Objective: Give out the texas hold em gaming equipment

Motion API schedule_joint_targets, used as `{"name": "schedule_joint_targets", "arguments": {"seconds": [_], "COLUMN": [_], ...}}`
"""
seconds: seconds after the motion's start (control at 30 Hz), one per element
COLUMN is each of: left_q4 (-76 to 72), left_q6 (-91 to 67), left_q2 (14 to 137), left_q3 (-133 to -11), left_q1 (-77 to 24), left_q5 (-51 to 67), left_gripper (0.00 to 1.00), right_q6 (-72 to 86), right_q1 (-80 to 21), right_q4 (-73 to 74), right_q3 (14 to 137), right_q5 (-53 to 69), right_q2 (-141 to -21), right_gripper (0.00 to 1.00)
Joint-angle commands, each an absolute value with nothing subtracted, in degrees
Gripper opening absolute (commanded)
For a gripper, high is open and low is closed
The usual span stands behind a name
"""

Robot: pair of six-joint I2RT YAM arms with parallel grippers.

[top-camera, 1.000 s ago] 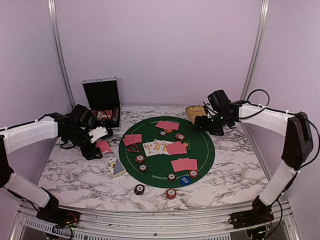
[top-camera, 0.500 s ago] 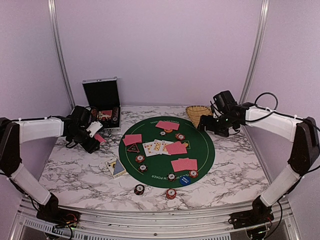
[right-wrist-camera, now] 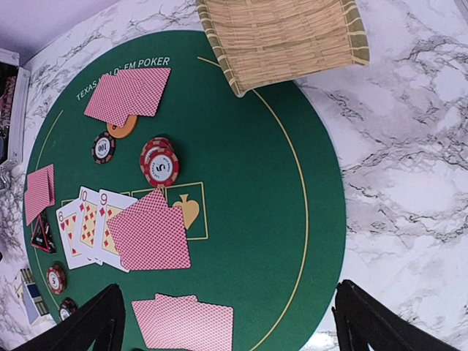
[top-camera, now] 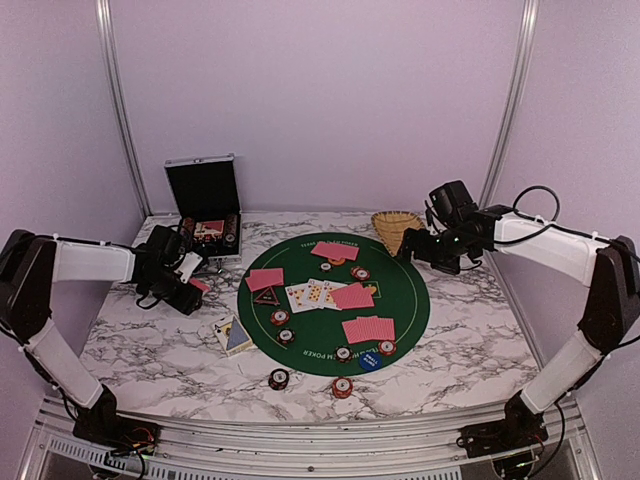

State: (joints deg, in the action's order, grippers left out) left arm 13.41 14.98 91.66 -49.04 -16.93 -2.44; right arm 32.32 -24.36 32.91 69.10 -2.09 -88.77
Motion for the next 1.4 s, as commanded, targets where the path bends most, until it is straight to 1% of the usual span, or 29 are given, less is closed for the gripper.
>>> {"name": "schedule_joint_targets", "arguments": {"seconds": [0.0,0.4,0.53,0.6,0.67,0.73,1.07,1.1,1.13,1.17,1.27,1.33,1.37], "left_q4": [9.9,11.5,12.7,12.9,13.4,13.9,15.0,15.0,15.0,15.1,15.1,15.2,15.3], "left_q6": [9.9,6.3,5.4,5.1,5.2,5.3,5.0,5.0,4.9,4.8,4.8,4.7,4.7], "left_q2": [92.2,96.7,98.5,99.1,99.5,99.8,98.9,98.8,98.7,98.7,98.9,99.0,99.1], "left_q3": [-47.4,-49.0,-49.9,-49.9,-50.0,-50.2,-50.0,-50.1,-50.1,-50.0,-50.0,-49.9,-49.9], "left_q1": [-17.9,-20.7,-20.7,-20.7,-20.7,-20.7,-20.7,-20.7,-20.7,-20.7,-20.7,-20.7,-20.7], "left_q5": [-1.0,-0.3,2.7,3.6,4.6,5.2,4.6,4.6,4.5,4.4,4.3,4.6,4.6], "left_gripper": [0.0,0.0,0.0,0.06,0.17,0.26,0.52,0.57,0.59,0.65,0.71,0.82,0.84], "right_q6": [33.5,34.2,34.4,34.4,34.3,34.2,34.1,34.1,34.1,34.1,33.9,33.9,33.8], "right_q1": [-24.0,-24.0,-24.0,-24.0,-24.0,-24.0,-24.0,-24.0,-24.0,-24.0,-24.0,-24.0,-24.0], "right_q4": [33.0,34.1,33.9,33.9,34.1,34.3,34.5,34.6,34.6,34.6,34.8,34.9,34.8], "right_q3": [69.5,68.0,67.5,67.5,67.6,67.8,67.9,67.9,67.9,67.8,67.9,67.8,67.7], "right_q5": [-2.8,-3.6,-3.7,-3.7,-3.9,-4.2,-4.4,-4.5,-4.5,-4.6,-4.7,-4.9,-5.0], "right_q2": [-87.6,-85.1,-84.9,-84.9,-84.9,-84.8,-84.4,-84.4,-84.4,-84.3,-84.0,-83.7,-83.6], "right_gripper": [0.97,0.98,0.98,0.98,0.98,0.98,0.98,0.98,0.98,0.99,0.98,0.99,0.99]}}
